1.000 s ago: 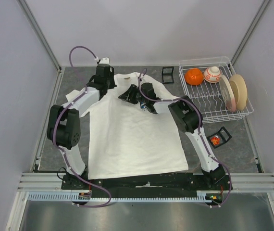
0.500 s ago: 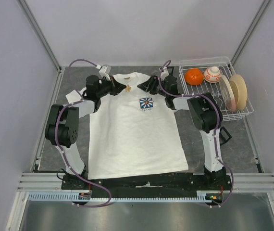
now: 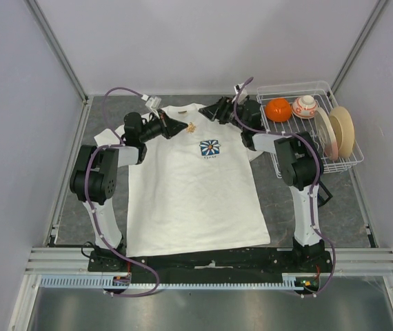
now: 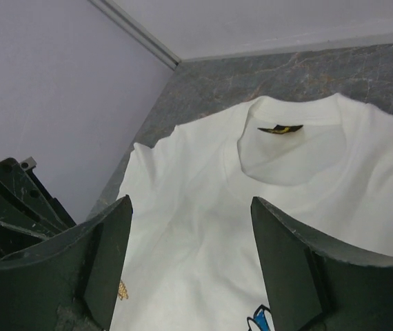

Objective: Remove the brooch from the garment

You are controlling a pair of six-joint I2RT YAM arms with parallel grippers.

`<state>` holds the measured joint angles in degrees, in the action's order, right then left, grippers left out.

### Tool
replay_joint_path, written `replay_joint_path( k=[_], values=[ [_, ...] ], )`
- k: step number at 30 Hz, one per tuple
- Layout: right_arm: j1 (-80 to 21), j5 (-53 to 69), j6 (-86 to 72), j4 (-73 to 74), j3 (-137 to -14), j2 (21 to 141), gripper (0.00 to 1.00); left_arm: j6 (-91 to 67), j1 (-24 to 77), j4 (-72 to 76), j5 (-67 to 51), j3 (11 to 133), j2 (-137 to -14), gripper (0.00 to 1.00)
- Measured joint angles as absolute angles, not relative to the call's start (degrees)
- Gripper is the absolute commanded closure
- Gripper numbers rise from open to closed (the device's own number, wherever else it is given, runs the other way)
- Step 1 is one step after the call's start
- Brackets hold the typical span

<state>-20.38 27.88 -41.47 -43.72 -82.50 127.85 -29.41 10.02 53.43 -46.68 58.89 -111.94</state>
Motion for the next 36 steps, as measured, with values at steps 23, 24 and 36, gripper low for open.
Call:
replay_joint_path(
  k=[23,24,36],
  values=[
    [-20.9,40.3,-53.2,-55.8,-87.7,136.5,0.33,-36.5,10.0,57.0,-50.1,59.2,-114.8,0.98],
    [-20.9,40.6,-53.3,-56.1,-87.9,136.5,0.33,-36.6,10.0,57.2,-50.1,59.3,-114.8,0.98],
    [-21.3,43.7,-55.2,-58.0,-88.1,136.9,0.35,-36.7,10.0,56.6,-49.9,59.5,-114.8,0.98]
  ],
)
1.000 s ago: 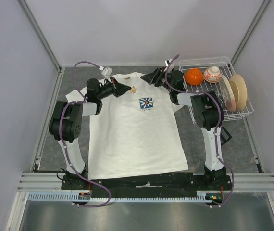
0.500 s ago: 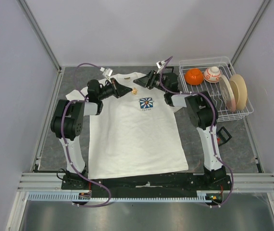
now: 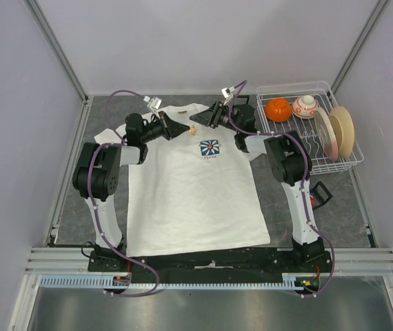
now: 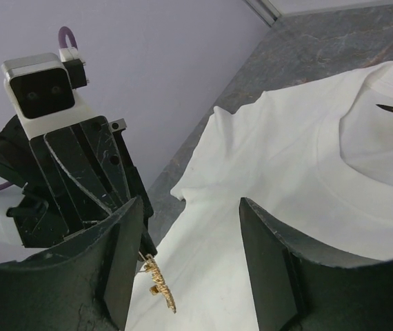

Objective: Remove the brooch from the garment

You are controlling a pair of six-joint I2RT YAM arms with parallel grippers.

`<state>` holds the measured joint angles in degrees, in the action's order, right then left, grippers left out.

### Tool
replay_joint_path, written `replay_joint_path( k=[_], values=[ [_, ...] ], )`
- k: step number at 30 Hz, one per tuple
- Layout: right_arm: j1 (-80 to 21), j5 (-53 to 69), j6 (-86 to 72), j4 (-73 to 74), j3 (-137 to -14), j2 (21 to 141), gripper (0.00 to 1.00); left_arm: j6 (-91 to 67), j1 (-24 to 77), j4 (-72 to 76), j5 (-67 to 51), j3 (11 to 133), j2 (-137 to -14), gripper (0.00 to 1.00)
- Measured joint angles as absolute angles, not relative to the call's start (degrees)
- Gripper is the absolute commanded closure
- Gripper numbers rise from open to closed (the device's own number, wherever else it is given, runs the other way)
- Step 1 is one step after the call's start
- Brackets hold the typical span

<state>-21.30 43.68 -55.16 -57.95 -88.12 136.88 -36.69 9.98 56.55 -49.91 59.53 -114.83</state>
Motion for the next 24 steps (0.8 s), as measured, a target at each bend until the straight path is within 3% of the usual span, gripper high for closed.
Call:
replay_joint_path(
  k=[24],
  values=[
    [-22.6,49.5,-60.0,-67.6,-86.6,136.9,0.37,-38.5,7.7,52.3,-46.9,61.0,-117.8,0.98]
  ],
)
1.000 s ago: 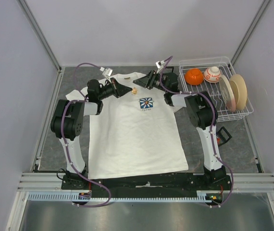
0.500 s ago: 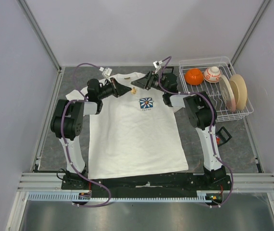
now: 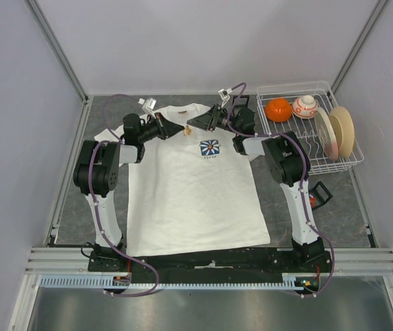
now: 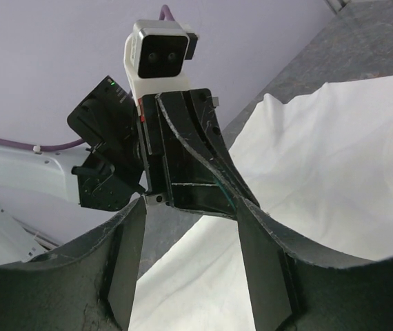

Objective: Remove the brooch from the garment

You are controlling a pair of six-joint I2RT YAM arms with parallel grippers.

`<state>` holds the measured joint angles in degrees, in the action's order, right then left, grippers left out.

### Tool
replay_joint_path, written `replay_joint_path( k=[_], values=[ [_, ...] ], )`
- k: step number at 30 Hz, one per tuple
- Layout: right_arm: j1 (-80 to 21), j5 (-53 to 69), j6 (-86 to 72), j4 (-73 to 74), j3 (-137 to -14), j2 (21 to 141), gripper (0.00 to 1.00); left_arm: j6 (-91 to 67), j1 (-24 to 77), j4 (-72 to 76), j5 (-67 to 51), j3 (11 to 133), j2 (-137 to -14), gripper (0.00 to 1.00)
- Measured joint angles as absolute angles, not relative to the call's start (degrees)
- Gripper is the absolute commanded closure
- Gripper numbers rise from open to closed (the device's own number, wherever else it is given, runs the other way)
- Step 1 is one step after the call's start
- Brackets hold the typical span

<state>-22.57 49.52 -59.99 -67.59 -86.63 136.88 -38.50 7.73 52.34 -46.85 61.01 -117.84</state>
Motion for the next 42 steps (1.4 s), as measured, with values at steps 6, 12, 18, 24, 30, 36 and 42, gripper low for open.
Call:
replay_joint_path(
  k=[6,12,18,24,30,36,42],
  values=[
    [-23.6,51.2,-62.3,-70.2,-86.7,136.9,0.39,-38.9,7.7,52.4,-46.8,61.2,-117.8,0.98],
    [-24.0,51.8,-62.8,-71.1,-86.7,136.9,0.38,-39.4,7.6,52.4,-46.8,61.2,-117.8,0.98],
    [-23.5,49.4,-60.7,-70.8,-84.7,136.4,0.35,-39.5,7.4,52.9,-46.9,61.2,-117.8,0.98],
    [-21.6,46.0,-54.3,-61.4,-82.0,135.2,0.34,-40.4,7.4,56.0,-49.4,61.2,-117.8,0.98],
    [-19.9,47.2,-49.5,-54.7,-81.8,133.6,0.34,-40.9,7.4,58.8,-52.9,61.2,-117.9,0.98],
    [-19.6,51.0,-48.8,-55.9,-81.8,132.6,0.35,-42.5,7.4,60.3,-56.1,62.0,-119.5,0.98],
    [-19.7,54.0,-51.5,-59.7,-81.8,132.6,0.40,-46.5,7.4,63.5,-58.5,63.2,-121.8,0.98]
  ],
)
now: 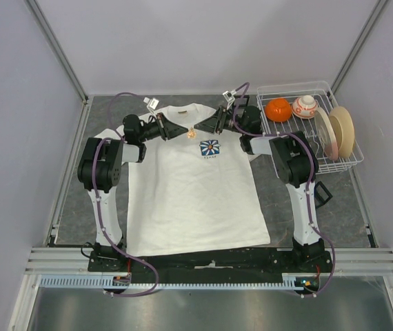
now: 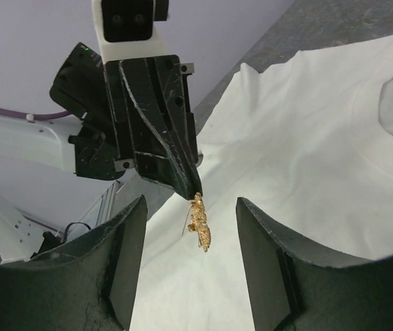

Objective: Remove the brooch from the garment

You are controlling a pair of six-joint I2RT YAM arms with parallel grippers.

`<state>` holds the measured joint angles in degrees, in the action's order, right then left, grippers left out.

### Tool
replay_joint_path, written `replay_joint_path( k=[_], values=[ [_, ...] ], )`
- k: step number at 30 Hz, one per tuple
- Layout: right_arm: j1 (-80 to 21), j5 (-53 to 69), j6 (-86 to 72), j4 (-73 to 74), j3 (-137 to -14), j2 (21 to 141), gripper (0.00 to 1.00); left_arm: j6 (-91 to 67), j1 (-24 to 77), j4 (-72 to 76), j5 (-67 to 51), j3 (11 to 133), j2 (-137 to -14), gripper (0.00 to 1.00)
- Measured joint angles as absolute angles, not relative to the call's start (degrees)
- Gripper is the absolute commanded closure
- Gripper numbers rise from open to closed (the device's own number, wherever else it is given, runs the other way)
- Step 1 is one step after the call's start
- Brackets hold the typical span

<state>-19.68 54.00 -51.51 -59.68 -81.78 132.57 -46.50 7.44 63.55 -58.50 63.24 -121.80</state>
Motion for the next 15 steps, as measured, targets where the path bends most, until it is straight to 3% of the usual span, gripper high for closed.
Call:
replay_joint_path(
  k=[2,11,15],
  values=[
    [-19.8,54.7,-52.3,-60.7,-81.8,132.6,0.48,-47.8,7.4,64.5,-59.0,63.5,-122.4,0.98],
    [-20.7,56.9,-52.5,-60.6,-82.5,133.0,0.45,-51.6,7.4,67.9,-60.0,64.0,-123.2,0.98],
    [-21.3,56.9,-49.1,-55.6,-82.6,133.0,0.50,-52.3,7.3,68.4,-60.1,64.0,-123.2,0.98]
  ],
)
